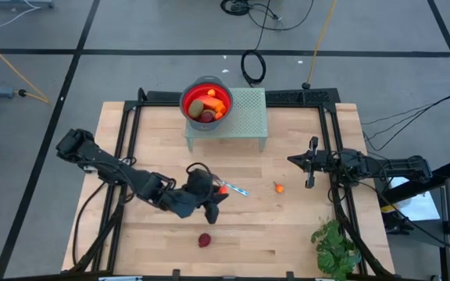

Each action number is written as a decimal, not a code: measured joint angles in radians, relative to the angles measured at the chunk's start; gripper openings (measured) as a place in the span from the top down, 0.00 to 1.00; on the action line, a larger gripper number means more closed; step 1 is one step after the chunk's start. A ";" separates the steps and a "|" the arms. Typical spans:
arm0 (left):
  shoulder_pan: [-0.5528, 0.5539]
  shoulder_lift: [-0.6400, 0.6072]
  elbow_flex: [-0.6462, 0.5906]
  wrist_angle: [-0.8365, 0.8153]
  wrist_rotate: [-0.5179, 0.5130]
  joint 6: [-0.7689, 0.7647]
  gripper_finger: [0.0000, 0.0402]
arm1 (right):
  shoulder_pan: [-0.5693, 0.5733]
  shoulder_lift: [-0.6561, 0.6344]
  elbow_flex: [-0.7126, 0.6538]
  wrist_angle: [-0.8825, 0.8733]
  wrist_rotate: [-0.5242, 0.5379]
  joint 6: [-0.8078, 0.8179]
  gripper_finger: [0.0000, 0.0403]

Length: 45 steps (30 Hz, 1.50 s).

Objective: Pick & Place Fruit
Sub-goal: Put the peach into the red strainer bowl

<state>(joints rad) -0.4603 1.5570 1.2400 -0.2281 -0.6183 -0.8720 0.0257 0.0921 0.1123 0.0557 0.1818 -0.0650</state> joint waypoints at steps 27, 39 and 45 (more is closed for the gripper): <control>0.000 0.000 0.001 0.838 0.114 1.058 0.71 | 0.000 0.000 0.000 0.000 0.000 -0.001 1.00; 0.007 0.000 0.001 0.897 -0.028 0.932 0.71 | 0.000 0.000 0.000 0.000 0.000 0.000 1.00; 0.062 -0.001 0.001 0.915 -0.366 0.817 0.71 | 0.000 0.000 0.000 0.000 0.000 0.000 1.00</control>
<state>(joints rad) -0.3985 1.5562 1.2407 0.6866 -0.9847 -0.0546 0.0257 0.0921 0.1123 0.0555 0.1818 -0.0654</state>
